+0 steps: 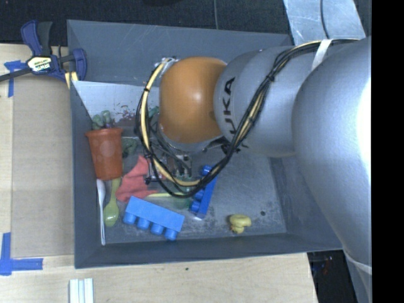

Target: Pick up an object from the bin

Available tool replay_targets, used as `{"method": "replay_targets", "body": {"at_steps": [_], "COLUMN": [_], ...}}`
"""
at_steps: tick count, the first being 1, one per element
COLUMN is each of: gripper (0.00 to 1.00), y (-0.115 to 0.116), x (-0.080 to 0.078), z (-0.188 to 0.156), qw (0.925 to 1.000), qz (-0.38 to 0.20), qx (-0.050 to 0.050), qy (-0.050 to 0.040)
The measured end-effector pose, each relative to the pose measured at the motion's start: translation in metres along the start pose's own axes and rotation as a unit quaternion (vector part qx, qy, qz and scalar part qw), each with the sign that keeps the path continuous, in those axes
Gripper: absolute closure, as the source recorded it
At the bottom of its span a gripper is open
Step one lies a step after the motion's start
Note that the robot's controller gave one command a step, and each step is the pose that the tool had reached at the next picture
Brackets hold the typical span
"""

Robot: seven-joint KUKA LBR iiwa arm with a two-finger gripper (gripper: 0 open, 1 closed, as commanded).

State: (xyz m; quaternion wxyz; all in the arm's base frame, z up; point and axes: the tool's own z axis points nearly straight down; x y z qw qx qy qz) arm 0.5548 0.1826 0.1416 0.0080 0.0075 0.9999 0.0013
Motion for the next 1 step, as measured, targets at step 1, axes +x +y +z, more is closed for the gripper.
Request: {"method": "replay_targets", "body": {"at_steps": [1], "gripper": [1.00], "y": [-0.0053], "x": [0.0151], "z": [-0.0749], "qw": [0.9998], "qz": [-0.022], "qx": [0.001], "qy": [0.0020]}}
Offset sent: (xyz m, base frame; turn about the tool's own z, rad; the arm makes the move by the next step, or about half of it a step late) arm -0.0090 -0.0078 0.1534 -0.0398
